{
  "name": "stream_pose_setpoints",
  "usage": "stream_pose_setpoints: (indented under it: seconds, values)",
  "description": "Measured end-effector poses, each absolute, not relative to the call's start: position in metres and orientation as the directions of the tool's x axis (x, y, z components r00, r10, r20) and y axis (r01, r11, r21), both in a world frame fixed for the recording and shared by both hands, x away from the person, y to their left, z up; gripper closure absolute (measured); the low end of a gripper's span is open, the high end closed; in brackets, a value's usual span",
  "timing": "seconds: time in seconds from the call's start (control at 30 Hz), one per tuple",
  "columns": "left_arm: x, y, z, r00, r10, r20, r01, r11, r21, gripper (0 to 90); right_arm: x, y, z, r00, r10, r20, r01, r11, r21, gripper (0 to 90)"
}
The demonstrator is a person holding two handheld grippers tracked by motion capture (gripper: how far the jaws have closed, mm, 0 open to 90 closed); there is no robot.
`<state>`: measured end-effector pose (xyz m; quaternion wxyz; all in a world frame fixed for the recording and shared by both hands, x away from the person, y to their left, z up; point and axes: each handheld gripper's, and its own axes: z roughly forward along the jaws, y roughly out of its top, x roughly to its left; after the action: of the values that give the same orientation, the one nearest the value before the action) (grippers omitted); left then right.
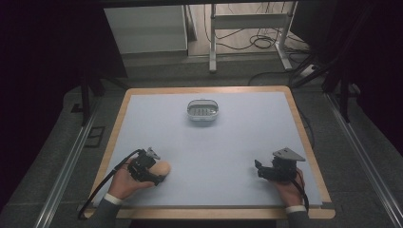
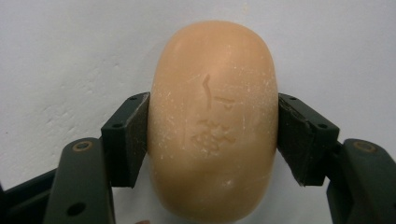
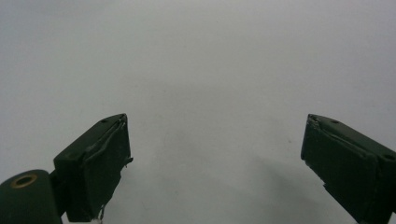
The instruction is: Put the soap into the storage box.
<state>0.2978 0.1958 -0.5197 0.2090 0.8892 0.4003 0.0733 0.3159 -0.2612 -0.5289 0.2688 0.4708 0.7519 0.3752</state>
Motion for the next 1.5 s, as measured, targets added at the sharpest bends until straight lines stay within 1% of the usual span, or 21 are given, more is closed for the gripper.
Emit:
stream_pose_setpoints:
  seconds: [0.6, 1.5]
  values:
    - [0.303, 0.199, -0.504, 0.676, 0.735, -0.044, 0.665, -0.584, 0.466, 32.2, 0.316, -0.261, -0.529, -0.411, 0.91, -0.051, 0.508, 0.274, 0.817, 8.5]
    - [0.31, 0.2, -0.495, 0.677, 0.734, -0.05, 0.66, -0.575, 0.484, 32.2, 0.316, -0.261, -0.529, -0.405, 0.913, -0.05, 0.511, 0.272, 0.815, 8.5]
